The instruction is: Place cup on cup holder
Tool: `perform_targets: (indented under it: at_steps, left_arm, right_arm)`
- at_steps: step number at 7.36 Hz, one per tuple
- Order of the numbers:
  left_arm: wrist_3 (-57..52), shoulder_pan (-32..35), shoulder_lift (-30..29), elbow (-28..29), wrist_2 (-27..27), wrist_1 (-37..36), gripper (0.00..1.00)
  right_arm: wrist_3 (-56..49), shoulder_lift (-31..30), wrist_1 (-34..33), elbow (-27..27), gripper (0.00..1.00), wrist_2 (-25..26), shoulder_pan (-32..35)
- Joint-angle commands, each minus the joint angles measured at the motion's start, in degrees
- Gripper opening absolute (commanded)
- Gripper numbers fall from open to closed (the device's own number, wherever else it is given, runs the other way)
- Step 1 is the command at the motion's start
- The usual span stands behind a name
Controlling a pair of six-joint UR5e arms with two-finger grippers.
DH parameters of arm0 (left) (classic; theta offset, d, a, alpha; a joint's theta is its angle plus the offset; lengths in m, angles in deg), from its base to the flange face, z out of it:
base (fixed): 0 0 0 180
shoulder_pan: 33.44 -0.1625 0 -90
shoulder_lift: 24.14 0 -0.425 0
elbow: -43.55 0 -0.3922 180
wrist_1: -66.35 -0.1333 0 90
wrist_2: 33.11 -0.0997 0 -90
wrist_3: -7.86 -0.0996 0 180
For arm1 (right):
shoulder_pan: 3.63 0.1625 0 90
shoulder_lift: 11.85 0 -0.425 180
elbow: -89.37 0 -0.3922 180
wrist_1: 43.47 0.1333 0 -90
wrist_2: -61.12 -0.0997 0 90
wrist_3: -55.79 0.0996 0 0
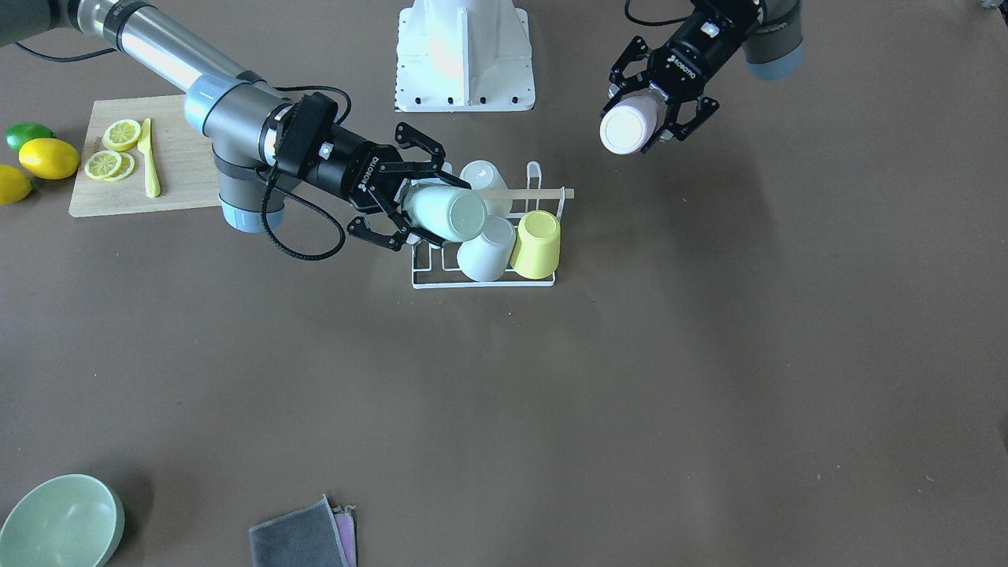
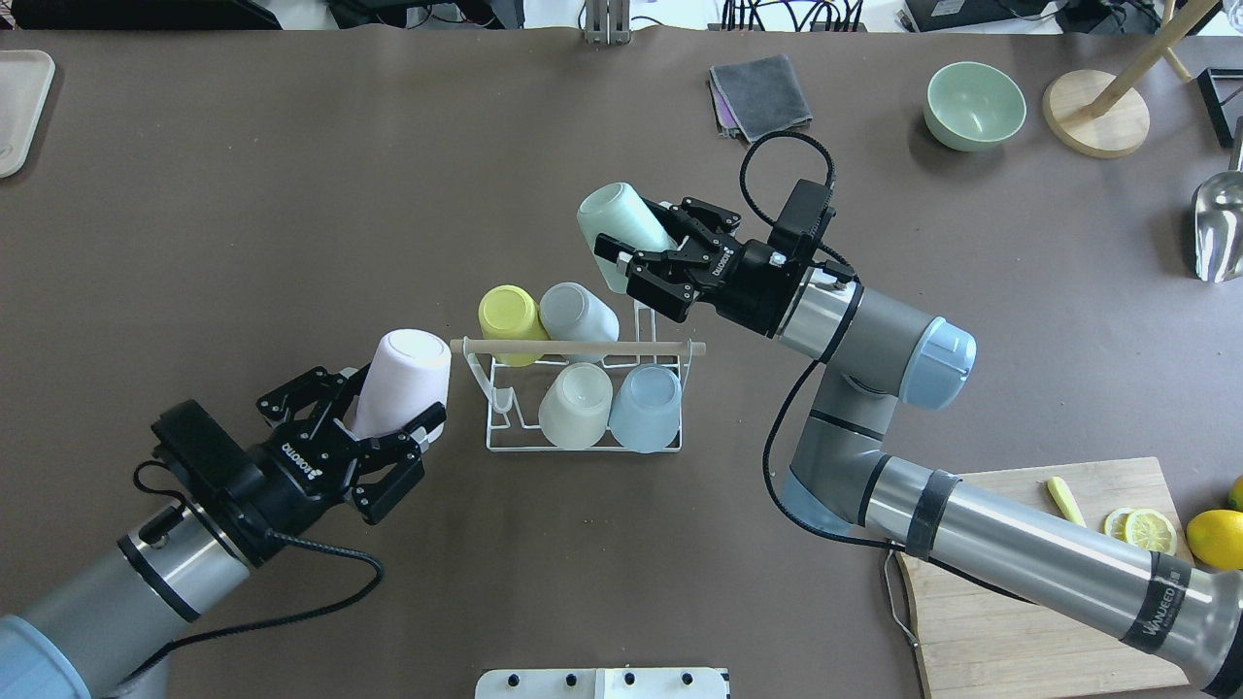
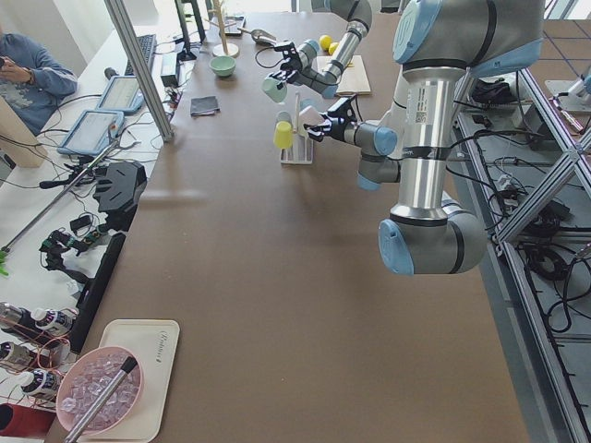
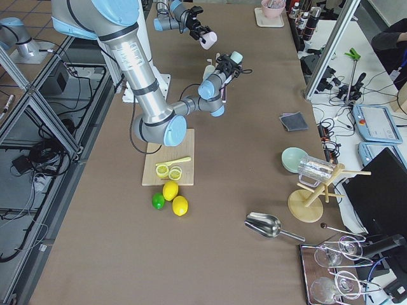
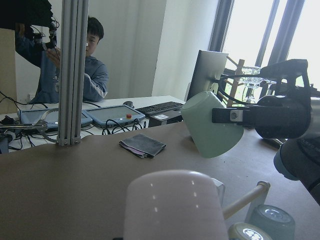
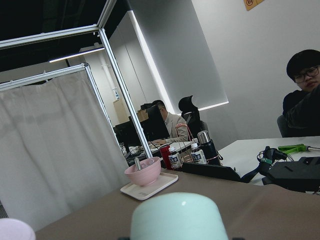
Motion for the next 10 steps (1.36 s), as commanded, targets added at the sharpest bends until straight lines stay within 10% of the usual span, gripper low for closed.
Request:
perform_targets:
  at_steps: [1, 10]
  left_arm:
    - [-5.1, -3.0, -3.2, 0.7, -5.5, 0.4, 0.18]
    - [-4.9, 0.7, -11.6, 9.2, -9.7, 0.0, 0.15]
  right_arm:
    - [-0.2, 0.4, 1.3, 1.9, 0.0, 0.5, -1.9]
    - [0.1, -2.0, 3.0, 2.0, 0.0, -0.7, -0.6]
